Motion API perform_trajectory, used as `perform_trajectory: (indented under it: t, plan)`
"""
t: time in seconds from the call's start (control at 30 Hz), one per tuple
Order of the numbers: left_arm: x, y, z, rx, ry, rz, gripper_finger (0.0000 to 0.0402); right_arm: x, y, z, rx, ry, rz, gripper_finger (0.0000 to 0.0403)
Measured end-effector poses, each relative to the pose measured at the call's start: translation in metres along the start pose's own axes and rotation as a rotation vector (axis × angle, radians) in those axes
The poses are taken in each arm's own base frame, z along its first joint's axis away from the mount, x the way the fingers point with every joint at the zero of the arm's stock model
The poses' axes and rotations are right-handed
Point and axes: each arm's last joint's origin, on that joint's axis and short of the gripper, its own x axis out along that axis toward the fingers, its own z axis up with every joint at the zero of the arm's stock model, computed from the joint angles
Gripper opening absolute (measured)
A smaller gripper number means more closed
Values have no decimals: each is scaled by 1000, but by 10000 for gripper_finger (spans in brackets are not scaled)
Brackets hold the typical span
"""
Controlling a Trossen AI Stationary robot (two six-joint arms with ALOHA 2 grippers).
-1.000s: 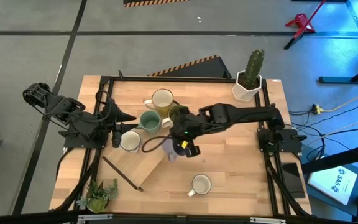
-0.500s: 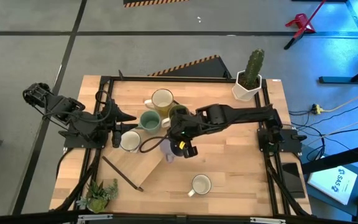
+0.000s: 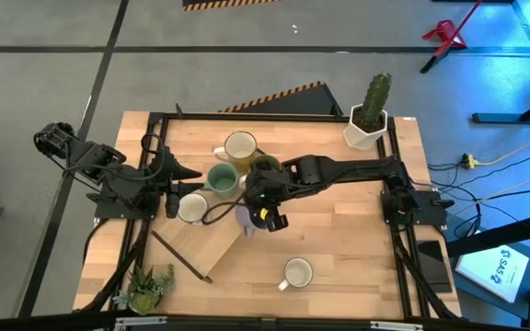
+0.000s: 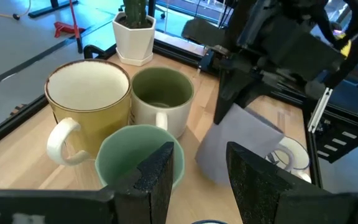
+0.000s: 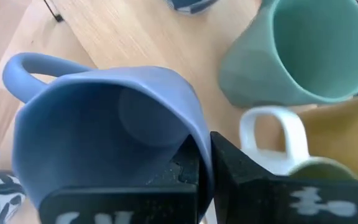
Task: Place coffee mugs
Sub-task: Put the purple mug on the shelf
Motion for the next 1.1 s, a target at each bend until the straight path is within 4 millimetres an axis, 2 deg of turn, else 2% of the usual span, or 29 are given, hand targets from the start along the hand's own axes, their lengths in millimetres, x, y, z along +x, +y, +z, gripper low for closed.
perform_trajectory:
  t: [1.0,1.1]
  plan:
    - [0,0,0,-1,0,0,142,4,-11,2,-5,-29,-67,14]
    - [0,0,0,-1,0,0,142,4,-13,2,-1,-34,-50,28]
